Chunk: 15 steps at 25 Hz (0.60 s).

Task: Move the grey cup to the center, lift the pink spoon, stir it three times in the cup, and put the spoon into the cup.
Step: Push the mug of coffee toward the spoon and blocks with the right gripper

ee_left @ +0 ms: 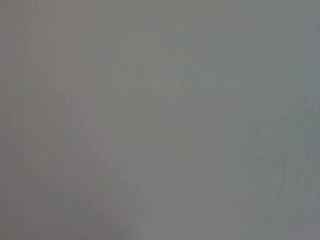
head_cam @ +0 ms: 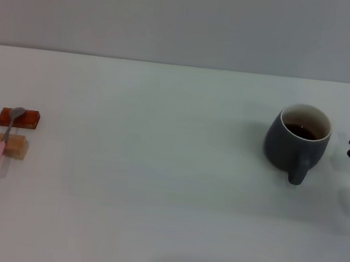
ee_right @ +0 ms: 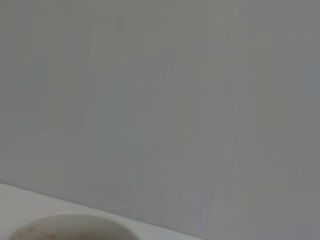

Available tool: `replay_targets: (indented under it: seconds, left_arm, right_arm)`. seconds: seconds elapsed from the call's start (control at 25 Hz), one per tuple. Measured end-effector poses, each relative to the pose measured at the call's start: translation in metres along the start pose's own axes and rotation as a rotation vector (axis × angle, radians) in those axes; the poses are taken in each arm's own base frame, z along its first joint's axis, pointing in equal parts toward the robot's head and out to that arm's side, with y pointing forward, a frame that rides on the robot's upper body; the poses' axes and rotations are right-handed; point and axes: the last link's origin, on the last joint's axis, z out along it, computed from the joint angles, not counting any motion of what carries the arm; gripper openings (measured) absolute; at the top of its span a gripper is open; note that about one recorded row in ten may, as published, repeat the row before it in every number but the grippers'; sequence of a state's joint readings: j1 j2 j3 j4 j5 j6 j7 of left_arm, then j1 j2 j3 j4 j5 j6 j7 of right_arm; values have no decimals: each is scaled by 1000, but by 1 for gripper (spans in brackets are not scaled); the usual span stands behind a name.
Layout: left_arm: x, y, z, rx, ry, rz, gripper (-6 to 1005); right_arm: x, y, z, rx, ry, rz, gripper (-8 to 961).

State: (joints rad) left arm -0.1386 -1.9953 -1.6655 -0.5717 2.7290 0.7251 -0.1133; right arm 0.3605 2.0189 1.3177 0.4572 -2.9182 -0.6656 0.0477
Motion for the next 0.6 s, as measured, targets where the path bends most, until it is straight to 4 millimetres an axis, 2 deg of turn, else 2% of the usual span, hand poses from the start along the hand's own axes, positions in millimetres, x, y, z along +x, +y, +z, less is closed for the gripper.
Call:
replay_targets:
  seconds: [0.04, 0.32, 0.6]
  left_arm:
    - [0, 0, 0, 0, 2, -1, 840]
    - [5, -3, 0, 11, 18, -12, 840]
    - [7, -3, 0, 18, 24, -21, 839]
  right_arm:
    - [0, 1, 0, -3, 3, 1, 24]
    - [5, 12, -1, -49, 31, -15, 23]
    - [1, 20, 4, -94, 46, -45, 23]
